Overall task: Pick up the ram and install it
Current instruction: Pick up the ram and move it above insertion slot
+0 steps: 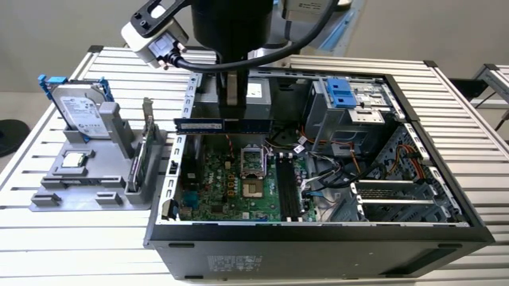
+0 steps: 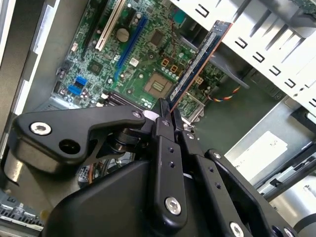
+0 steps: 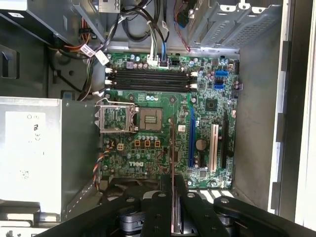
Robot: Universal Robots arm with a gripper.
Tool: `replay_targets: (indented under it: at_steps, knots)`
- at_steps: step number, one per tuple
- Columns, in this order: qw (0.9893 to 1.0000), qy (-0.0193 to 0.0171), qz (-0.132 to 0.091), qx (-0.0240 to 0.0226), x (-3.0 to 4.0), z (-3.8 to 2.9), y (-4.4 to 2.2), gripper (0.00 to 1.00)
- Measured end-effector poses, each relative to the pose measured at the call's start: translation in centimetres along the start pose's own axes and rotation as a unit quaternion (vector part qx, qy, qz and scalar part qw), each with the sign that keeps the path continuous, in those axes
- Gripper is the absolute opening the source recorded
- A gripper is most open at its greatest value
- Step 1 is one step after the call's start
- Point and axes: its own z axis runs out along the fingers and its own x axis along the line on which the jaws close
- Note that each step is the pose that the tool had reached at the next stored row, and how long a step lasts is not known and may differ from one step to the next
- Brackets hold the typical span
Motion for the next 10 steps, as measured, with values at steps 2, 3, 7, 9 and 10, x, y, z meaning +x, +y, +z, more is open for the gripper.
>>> replay_targets:
  at_steps: [2,3,7,9,10]
  knots:
    - [1.0000,0.0001,0.000,0.0000,0.00,0.01,0.14,0.00]
    - [1.0000,0.0000,0.000,0.0000,0.00,0.01,0.22,0.00]
    - [1.0000,0.0000,0.000,0.0000,0.00,0.01,0.57,0.00]
    - [1.0000,0.0000,0.000,0.0000,0.00,0.01,0.74,0.00]
    - [1.0000,0.0000,0.000,0.0000,-0.01,0.02,0.83,0.00]
